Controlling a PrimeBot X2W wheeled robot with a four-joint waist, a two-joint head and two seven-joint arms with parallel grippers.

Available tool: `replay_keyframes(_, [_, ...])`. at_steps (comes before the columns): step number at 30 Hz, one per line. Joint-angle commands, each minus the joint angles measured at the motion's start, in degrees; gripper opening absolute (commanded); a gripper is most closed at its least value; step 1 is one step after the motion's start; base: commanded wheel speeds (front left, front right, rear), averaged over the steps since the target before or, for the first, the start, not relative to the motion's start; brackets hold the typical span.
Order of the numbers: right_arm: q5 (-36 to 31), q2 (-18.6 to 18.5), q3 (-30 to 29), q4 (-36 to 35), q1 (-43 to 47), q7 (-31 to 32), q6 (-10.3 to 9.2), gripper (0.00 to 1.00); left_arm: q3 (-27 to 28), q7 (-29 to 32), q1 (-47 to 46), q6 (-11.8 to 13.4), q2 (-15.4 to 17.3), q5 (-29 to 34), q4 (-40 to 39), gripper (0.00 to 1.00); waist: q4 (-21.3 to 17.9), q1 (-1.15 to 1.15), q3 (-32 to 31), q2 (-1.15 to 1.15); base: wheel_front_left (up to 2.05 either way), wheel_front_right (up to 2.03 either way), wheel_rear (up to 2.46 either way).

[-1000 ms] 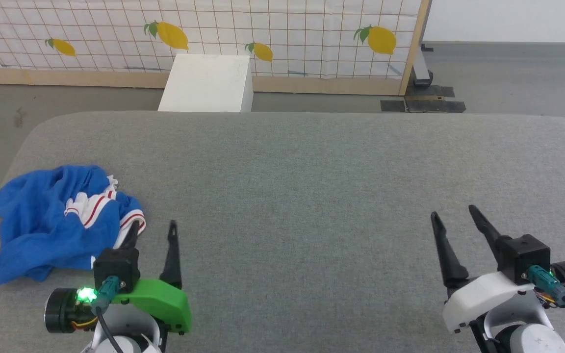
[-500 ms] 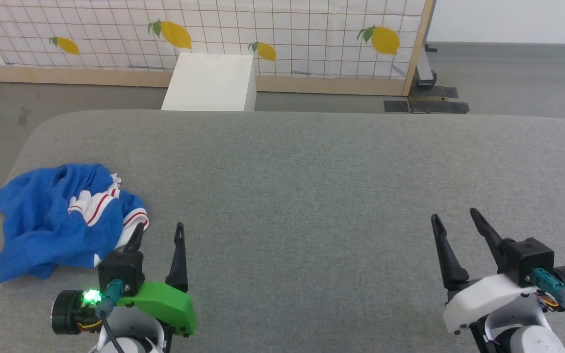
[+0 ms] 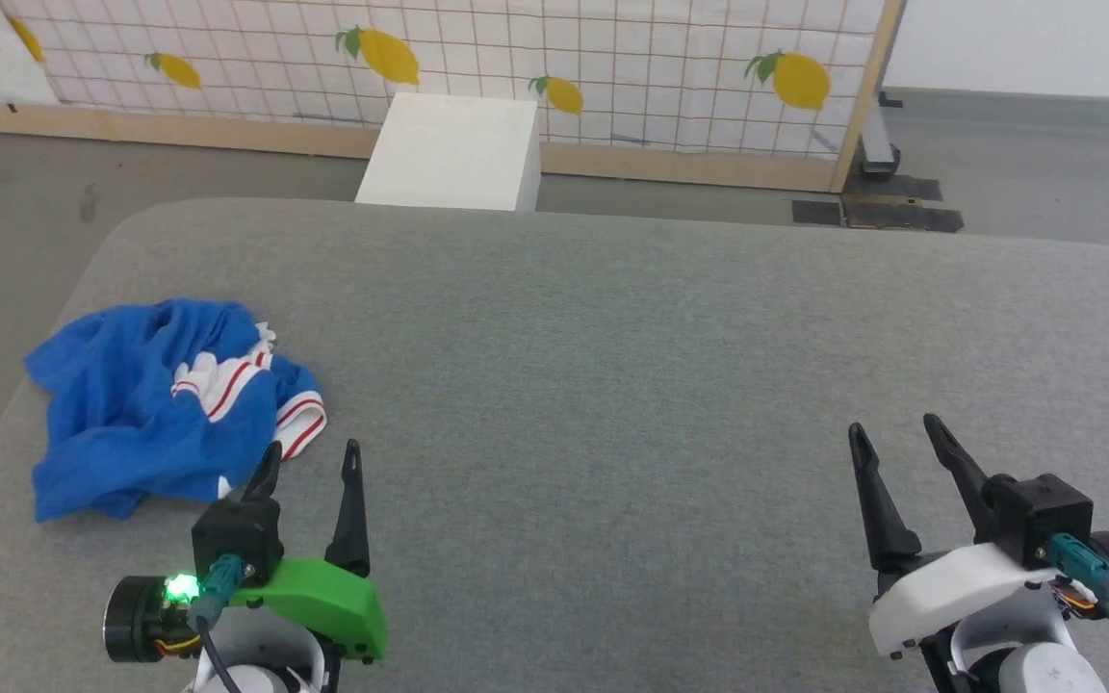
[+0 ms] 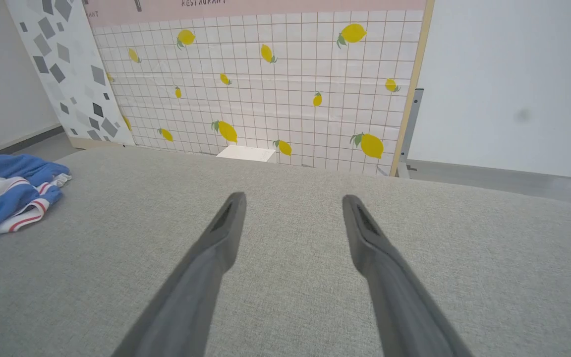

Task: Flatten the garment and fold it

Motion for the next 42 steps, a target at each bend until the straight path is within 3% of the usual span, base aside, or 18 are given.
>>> replay_keyframes(1, [0.7,0.0,0.1,0.5,0.4,-0.6,-0.02,1.0,-0.1,-0.7,-0.6,0.4,-0.1,-0.5,0.2,1.0,0.8,0.0,0.0,0.0,0.0,0.0,0.0])
replay_keyframes(42, [5.9,0.0,2.9,7.4,0.0,-5.7,-0.05,1.0,-0.8,-5.7,-0.7,1.7,-0.2,-2.9,3.7,1.0,16.8,0.0,0.2,0.0,0.0,0.0,0.0])
